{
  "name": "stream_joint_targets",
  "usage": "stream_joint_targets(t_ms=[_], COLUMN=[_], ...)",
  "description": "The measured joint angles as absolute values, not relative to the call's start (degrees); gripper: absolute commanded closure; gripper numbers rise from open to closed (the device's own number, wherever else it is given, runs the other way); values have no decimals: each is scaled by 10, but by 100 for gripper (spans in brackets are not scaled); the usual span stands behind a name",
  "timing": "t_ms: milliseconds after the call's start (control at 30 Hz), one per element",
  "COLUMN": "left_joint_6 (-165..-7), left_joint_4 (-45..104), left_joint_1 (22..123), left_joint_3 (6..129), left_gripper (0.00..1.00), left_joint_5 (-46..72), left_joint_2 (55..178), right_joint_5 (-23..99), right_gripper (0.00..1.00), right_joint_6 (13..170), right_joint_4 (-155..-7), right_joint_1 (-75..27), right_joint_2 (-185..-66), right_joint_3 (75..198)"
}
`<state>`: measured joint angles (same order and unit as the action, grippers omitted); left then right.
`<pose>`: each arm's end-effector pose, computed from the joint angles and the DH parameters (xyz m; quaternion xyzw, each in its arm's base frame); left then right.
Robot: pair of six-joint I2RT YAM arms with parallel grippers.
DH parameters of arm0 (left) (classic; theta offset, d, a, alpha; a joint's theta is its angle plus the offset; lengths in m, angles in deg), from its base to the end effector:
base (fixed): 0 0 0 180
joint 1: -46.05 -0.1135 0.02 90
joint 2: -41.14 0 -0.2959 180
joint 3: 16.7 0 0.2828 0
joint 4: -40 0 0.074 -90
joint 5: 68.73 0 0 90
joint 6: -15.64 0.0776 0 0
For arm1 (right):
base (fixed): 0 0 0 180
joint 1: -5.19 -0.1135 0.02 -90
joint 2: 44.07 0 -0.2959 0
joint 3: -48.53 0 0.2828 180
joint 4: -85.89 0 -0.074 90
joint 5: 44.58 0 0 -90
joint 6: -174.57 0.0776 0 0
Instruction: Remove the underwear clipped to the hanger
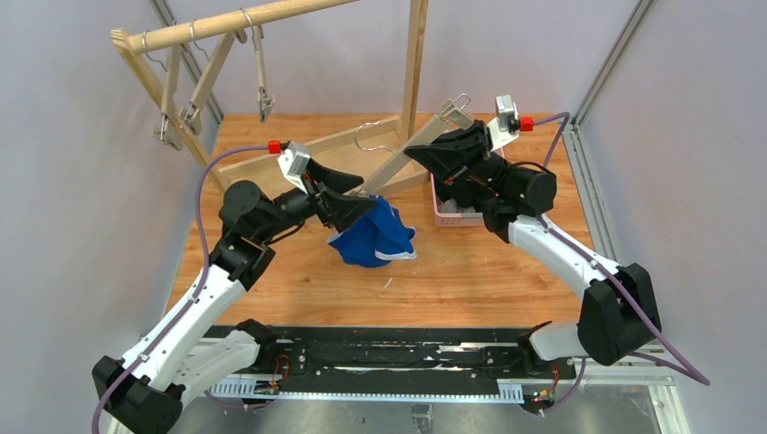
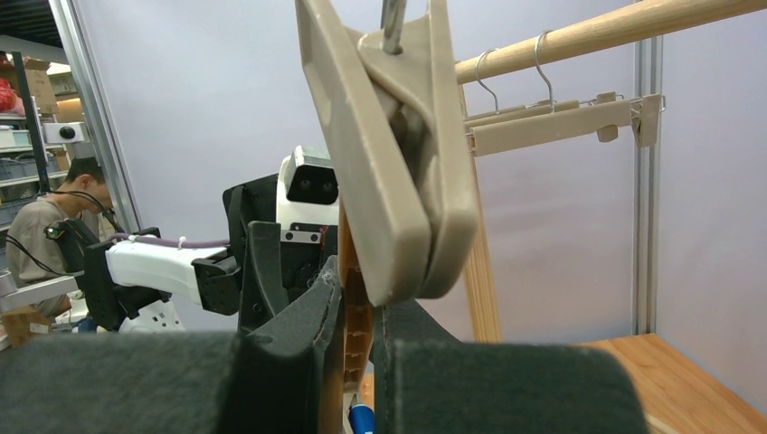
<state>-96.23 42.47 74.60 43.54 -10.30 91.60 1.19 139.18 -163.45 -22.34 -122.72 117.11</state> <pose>0.1978 -0.1538 0.4195 0.2466 0.5906 -0.4736 0.6051 0.2467 0.1896 0.4656 -0.2955 0.3236 0.6621 0.6079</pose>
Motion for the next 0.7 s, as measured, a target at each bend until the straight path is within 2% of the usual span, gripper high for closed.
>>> stream_joint_targets(t_ms=[100, 167, 233, 300, 333, 367, 433, 500, 567, 700], left_joint_6=[-964, -965, -966, -967, -964, -961, -962, -957, -953, -952], left_joint_4=[425, 425, 425, 424, 424, 423, 425, 425, 425, 424], left_joint_1=[746, 746, 746, 746, 746, 747, 747, 747, 747, 747], left_joint_3=[426, 418, 411, 406, 405, 405, 405, 405, 405, 406], left_gripper=[25, 30, 46, 74, 85, 92, 99, 100, 96, 69], left_joint_5=[-107, -109, -110, -110, -111, -110, -112, -117, -124, -131], left_joint_2=[914, 911, 907, 902, 900, 900, 899, 897, 896, 896], right_joint_5=[11, 10, 10, 10, 10, 11, 10, 12, 15, 16], right_gripper=[99, 99, 99, 99, 99, 99, 99, 99, 99, 99], right_joint_6=[1386, 1384, 1382, 1382, 1382, 1382, 1382, 1383, 1386, 1387], right_joint_4=[-1630, -1627, -1625, -1623, -1623, -1623, -1622, -1622, -1621, -1620], right_joint_1=[-223, -223, -223, -223, -223, -223, -223, -223, -223, -223], right_joint_2=[-1225, -1224, -1224, -1224, -1224, -1224, -1224, -1224, -1223, -1220], right_joint_3=[1171, 1171, 1171, 1171, 1171, 1170, 1170, 1168, 1166, 1163])
